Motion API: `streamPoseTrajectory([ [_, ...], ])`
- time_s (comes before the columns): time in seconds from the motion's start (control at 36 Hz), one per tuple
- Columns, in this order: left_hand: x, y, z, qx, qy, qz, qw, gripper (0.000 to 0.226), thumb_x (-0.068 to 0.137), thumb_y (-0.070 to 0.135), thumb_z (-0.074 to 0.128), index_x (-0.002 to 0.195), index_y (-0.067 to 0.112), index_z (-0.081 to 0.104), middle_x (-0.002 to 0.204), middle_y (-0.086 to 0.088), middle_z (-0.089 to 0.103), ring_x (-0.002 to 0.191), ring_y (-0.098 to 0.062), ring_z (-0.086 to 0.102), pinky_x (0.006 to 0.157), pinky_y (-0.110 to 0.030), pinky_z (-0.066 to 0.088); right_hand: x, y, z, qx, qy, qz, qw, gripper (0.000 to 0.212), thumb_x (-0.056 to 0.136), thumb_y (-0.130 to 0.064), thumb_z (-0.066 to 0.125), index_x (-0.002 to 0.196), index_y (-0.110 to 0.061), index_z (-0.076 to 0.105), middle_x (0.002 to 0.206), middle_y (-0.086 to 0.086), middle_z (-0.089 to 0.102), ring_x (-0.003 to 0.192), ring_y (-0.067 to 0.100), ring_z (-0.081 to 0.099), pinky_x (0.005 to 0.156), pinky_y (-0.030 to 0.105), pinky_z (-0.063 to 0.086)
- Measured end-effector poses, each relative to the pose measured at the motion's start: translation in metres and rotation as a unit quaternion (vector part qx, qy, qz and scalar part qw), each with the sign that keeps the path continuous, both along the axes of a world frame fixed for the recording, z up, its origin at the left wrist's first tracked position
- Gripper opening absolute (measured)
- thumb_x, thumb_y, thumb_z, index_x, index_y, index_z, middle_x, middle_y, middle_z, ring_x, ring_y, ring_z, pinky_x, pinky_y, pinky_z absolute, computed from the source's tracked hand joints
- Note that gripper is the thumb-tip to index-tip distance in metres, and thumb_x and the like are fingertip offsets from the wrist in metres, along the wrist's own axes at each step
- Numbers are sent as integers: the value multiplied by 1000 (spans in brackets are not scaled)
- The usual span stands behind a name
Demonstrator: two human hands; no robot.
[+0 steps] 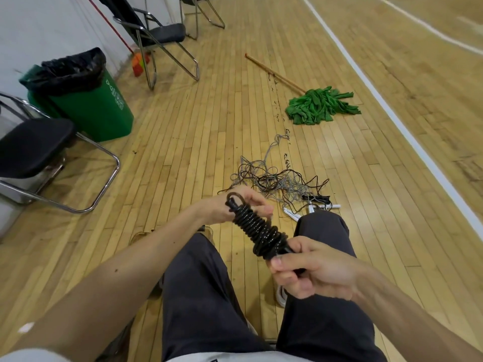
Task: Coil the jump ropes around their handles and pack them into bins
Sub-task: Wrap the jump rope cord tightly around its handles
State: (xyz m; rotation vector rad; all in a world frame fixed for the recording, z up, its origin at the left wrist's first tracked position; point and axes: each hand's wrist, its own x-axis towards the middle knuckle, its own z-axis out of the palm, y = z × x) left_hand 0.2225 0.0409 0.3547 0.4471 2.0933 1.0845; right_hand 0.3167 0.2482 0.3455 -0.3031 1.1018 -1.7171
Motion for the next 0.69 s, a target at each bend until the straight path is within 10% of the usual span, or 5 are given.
streamPoseTrajectory([
  [0.17, 19, 1, -20, -54, -16, 43, 997, 39, 92, -17, 47, 69, 14, 41, 68, 0, 41, 56, 0, 44, 50, -11, 38, -8, 2, -7, -21, -18, -45, 999, 19, 93, -17, 67, 77, -16, 57, 66, -1, 47, 48, 4, 39, 45, 15, 31],
  [0.47, 41, 6, -26, 46, -45, 112, 992, 43, 106, 40, 41, 78, 18, 65, 56, -1, 37, 47, -11, 28, 45, -25, 23, -27, 6, -5, 3, -14, -161, 987, 31, 90, -21, 72, 65, -13, 55, 58, -1, 43, 44, 6, 34, 41, 16, 30],
  [0.69, 47, 4, -24, -11, -16, 92, 996, 46, 107, 41, 39, 87, 11, 67, 57, 1, 34, 48, -10, 29, 43, -19, 28, -34, 9, -24, 94, -6, -189, 977, 21, 91, -12, 62, 71, -14, 55, 61, 2, 46, 46, 10, 36, 44, 19, 29],
])
